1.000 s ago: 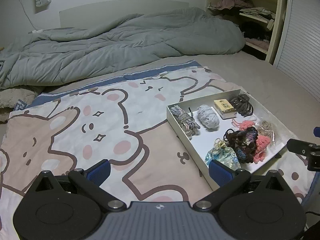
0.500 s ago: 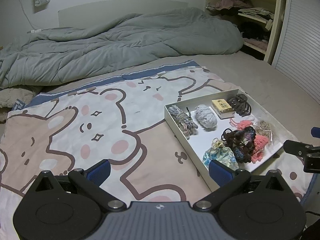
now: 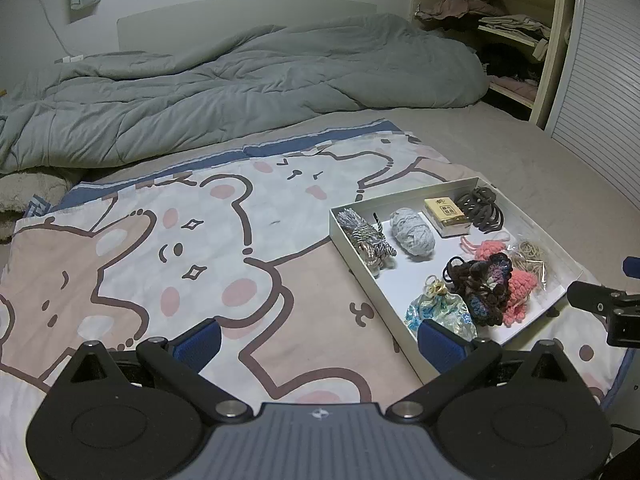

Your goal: Organize objects

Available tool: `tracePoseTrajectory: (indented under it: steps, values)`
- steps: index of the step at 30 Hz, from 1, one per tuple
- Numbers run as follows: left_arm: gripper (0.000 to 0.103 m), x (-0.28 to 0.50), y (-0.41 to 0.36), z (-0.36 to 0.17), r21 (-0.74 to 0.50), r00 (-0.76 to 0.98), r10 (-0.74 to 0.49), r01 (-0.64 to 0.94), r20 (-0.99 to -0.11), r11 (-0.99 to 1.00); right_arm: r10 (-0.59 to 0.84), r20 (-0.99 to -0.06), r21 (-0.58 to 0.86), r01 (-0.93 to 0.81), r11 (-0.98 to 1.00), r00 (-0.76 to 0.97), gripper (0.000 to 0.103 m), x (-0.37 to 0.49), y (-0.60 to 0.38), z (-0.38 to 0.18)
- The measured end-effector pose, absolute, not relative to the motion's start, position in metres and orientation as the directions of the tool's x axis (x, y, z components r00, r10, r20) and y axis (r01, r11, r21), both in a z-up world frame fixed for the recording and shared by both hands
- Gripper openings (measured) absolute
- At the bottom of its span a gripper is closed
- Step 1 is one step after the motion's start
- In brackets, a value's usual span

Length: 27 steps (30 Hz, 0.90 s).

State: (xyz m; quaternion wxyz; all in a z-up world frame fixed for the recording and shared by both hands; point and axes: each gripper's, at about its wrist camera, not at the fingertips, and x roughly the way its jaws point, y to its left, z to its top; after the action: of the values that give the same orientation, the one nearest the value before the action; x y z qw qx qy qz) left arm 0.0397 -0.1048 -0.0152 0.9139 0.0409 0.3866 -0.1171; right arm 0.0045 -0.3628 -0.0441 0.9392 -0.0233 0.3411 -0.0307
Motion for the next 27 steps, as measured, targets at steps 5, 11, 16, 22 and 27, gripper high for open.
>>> tracePoseTrajectory:
  steps: [5, 11, 16, 22, 27]
  values:
    - [0.103, 0.0401, -0.1047, -0.0154, -0.021, 0.672, -0.182, 0.241, -0.718, 0.97, -0.074, -0.64, -0.065, 0.041, 0.997, 0.765, 0.103, 0.0046, -0.3627, -0.0439]
    - [0.103, 0.0402, -0.1042, -0.0155, -0.023, 0.671, -0.18, 0.237, -0.719, 0.971, -0.076, -0.641, -0.069, 0.041, 0.997, 0.764, 0.103, 0.0033, -0.3614, -0.0451]
    - [0.103, 0.041, -0.1032, -0.0153, -0.024, 0.671, -0.179, 0.233, -0.72, 0.972, -0.076, -0.641, -0.068, 0.042, 0.997, 0.764, 0.103, 0.0031, -0.3614, -0.0451]
    - [0.103, 0.0411, -0.103, -0.0149, -0.025, 0.67, -0.178, 0.232, -0.72, 0.972, -0.076, -0.641, -0.068, 0.042, 0.997, 0.764, 0.103, 0.0035, -0.3618, -0.0451]
    - [0.103, 0.0412, -0.1028, -0.0148, -0.025, 0.671, -0.179, 0.232, -0.72, 0.972, -0.075, -0.642, -0.068, 0.04, 0.997, 0.763, 0.103, 0.0036, -0.3617, -0.0452]
